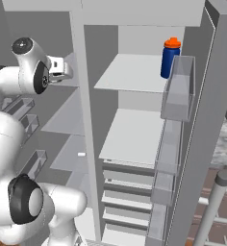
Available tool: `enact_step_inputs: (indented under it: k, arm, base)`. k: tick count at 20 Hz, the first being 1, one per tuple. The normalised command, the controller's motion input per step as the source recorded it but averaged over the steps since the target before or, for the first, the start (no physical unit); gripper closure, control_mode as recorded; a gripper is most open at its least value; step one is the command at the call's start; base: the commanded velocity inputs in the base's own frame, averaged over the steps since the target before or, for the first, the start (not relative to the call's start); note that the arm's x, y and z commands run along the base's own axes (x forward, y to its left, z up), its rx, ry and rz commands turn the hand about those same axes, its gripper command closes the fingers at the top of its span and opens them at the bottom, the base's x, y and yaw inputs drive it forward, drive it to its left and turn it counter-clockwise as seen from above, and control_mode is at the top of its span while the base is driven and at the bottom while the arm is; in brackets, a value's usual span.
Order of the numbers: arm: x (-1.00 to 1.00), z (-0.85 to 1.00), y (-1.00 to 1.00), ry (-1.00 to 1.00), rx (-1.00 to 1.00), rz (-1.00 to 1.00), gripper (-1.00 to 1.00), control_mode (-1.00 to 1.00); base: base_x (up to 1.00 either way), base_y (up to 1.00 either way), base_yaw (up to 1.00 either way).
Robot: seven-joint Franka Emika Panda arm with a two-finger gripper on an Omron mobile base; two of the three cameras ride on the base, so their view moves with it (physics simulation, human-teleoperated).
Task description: There's a steak in the fridge that needs to be moved to the freezer for freezing. Pick up the steak from the fridge, place it on any shelf in the freezer, and close the fridge and freezer doors when done.
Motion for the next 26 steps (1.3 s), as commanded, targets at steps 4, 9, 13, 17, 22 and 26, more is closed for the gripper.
enact_step_inputs:
  k: [4,9,13,17,22,26]
  arm:
    - [0.35,-0.27,0.07,0.02,0.00,0.00,1.00,-1.00]
    - [0.34,-0.11,0.01,0.02,0.00,0.00,1.00,-1.00]
    - [0.37,-0.12,0.03,0.02,0.00,0.00,1.00,-1.00]
    - [0.36,-0.24,0.18,0.05,-0.01,0.00,1.00,-1.00]
    - [0.46,-0.30,0.30,0.02,-0.01,0.00,1.00,-1.00]
    - [0.44,-0.25,0.41,0.00,-0.01,0.00,-1.00,-1.00]
  base:
    - [0.00,0.00,0.00]
    - [0.00,0.00,0.00]
    - [0.00,0.00,0.00]
    - [0.00,0.00,0.00]
    - [0.00,0.00,0.00]
    - [0.00,0.00,0.00]
